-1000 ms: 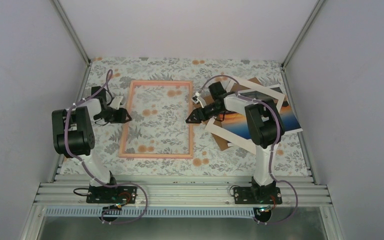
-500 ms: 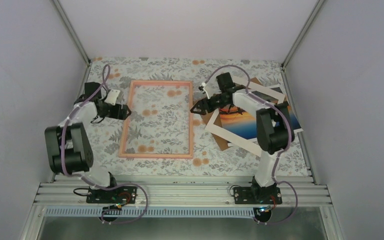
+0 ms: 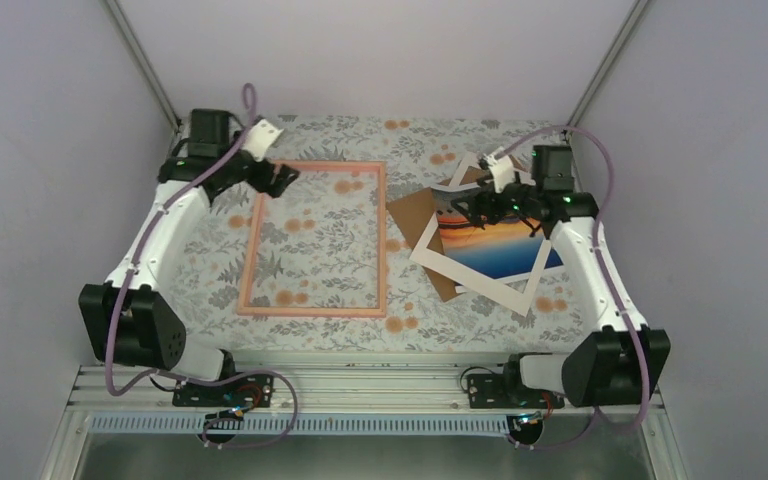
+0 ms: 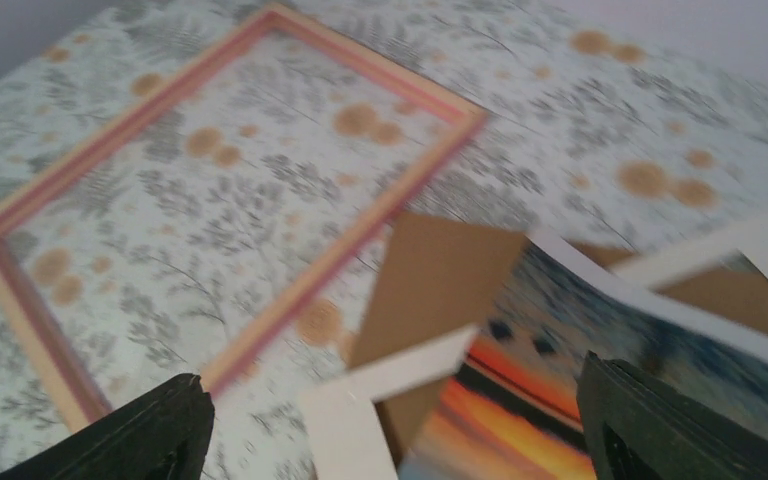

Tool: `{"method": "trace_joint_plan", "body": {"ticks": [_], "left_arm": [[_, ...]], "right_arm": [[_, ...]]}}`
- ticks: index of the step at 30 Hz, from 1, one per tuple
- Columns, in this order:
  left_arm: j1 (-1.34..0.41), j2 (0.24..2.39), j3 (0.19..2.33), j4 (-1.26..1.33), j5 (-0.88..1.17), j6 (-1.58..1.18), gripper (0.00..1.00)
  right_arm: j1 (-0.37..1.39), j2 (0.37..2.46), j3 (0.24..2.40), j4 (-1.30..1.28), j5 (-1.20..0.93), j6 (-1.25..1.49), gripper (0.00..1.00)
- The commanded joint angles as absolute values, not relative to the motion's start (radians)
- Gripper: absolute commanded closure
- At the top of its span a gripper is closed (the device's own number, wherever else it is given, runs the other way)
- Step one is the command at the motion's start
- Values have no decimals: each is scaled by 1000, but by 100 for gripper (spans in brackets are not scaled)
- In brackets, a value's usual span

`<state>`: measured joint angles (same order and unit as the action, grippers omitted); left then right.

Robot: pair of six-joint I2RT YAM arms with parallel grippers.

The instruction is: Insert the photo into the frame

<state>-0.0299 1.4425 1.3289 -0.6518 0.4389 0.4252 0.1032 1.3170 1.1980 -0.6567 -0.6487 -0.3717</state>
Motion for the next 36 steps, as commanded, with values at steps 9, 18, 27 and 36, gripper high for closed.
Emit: {"method": "trace_joint_plan", "body": {"ticks": [9, 18, 27, 36], "left_arm": [[-366, 1655, 1480, -436, 534, 180, 0], [-832, 1589, 1029, -25, 43, 726, 0], [-1022, 1735, 895, 350, -126, 1028, 2], [-1062, 1881, 927, 475, -166, 1118, 16]], "right_arm": [[-143, 1238, 1050, -768, -562, -535, 4], [-229, 1261, 1043, -799, -571, -545, 4], [-287, 1254, 1028, -777, -639, -494, 3], [-310, 1256, 1002, -759, -663, -475, 4]]}}
